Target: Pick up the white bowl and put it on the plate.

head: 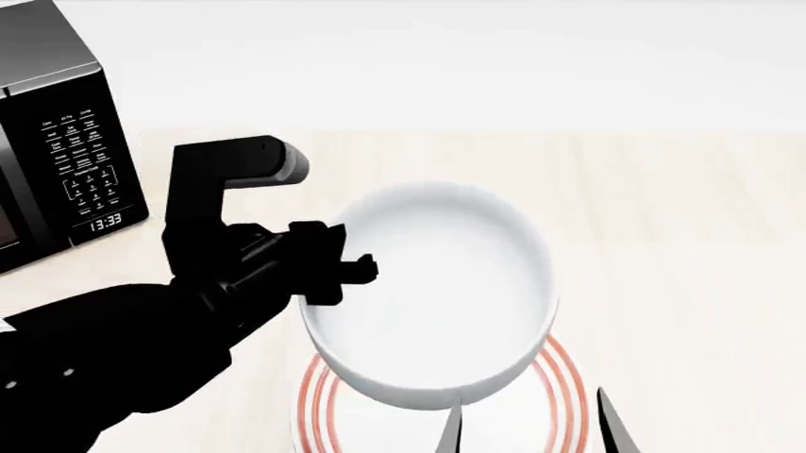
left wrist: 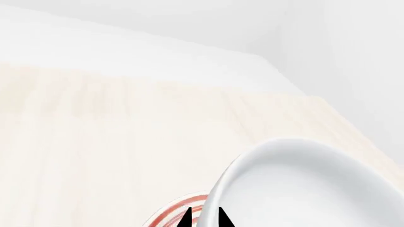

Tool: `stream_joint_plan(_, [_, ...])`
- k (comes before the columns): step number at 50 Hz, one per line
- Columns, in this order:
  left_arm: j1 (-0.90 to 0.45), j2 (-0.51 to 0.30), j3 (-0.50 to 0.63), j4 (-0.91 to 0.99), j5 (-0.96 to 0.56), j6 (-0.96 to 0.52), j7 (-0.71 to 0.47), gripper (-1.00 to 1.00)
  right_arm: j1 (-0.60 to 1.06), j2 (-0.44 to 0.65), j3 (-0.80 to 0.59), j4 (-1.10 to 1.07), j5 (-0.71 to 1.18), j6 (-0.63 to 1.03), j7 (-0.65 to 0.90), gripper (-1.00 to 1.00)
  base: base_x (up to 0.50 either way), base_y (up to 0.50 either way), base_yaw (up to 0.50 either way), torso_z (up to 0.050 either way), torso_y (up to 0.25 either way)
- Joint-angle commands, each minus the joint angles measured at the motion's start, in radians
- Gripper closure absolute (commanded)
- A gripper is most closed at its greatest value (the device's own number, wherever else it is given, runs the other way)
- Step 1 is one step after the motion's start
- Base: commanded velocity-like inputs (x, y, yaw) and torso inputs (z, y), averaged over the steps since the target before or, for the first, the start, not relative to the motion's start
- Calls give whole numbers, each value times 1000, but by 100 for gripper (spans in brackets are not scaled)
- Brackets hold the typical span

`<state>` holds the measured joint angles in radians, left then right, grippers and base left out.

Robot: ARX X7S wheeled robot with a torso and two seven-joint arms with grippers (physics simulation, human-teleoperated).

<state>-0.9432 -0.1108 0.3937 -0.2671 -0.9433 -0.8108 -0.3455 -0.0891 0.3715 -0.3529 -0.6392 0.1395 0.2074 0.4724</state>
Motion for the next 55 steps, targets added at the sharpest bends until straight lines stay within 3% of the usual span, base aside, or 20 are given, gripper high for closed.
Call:
stream_joint_plan(1, [2,17,19,-52,31,66,17,100,1,2,-2,5,1,-4,2,-100,0,0,0,0,10])
stream_joint_plan(20, [2,51,29,-185,58,163,21,100,4,6,-1,7,10,-3,7,-100,0,0,0,0,0])
stream_joint_plan(55, [31,54,89,-258,36,224,59,100,6,13,-7,20,14,-12,14,-100,0,0,0,0,1])
